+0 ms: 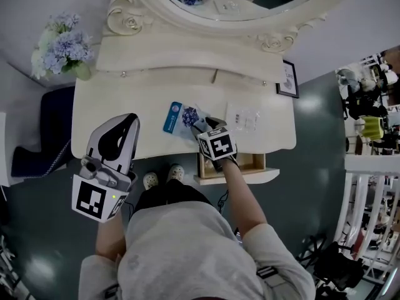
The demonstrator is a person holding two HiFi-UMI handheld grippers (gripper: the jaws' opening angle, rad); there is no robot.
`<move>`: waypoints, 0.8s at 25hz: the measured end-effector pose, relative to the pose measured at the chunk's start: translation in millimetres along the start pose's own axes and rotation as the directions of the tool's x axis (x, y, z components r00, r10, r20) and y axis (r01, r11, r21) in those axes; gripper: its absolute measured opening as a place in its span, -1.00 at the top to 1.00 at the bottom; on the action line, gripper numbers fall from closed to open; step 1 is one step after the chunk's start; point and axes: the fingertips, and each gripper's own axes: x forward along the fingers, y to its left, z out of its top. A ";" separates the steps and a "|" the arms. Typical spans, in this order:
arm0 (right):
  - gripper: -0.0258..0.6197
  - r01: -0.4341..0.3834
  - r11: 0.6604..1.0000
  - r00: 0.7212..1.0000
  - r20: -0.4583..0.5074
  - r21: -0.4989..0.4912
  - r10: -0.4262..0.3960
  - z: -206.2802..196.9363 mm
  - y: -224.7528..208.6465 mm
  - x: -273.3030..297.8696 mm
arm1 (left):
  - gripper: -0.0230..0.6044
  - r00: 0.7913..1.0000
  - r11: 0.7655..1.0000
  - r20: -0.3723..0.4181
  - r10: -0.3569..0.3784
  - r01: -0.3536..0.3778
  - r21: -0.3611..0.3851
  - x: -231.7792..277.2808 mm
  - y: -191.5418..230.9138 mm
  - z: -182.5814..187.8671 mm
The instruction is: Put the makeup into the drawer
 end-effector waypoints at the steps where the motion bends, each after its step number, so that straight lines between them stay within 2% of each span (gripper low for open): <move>1: 0.22 0.002 1.000 1.000 -0.012 -0.008 -0.002 -2.0 -0.6 2.5 | 0.88 1.000 1.000 -0.003 0.004 -0.004 0.000 0.3 0.4 -0.7; 8: 0.21 -0.003 1.000 1.000 -0.014 -0.021 0.003 -5.3 -0.9 6.9 | 0.88 1.000 1.000 -0.006 0.023 -0.023 -0.006 1.5 4.7 -3.7; 9: 0.27 -0.013 1.000 1.000 -0.014 -0.024 0.013 -5.0 1.3 7.1 | 0.88 1.000 1.000 -0.006 0.023 -0.023 -0.006 1.8 4.6 -3.8; 10: 0.43 -0.025 0.999 1.000 -0.016 -0.024 0.024 -4.8 4.2 7.3 | 0.88 1.000 1.000 -0.006 0.023 -0.023 -0.006 2.2 4.2 -3.8; 13: 0.70 -0.043 0.999 0.999 -0.013 -0.010 0.043 -4.6 10.4 7.7 | 0.88 1.000 1.000 -0.004 0.019 -0.019 -0.006 3.8 2.6 -3.0; 20: 0.79 -0.024 1.000 0.999 0.026 0.002 0.024 -3.6 13.2 2.2 | 0.88 1.000 1.000 -0.005 0.007 -0.007 0.007 2.4 1.4 2.1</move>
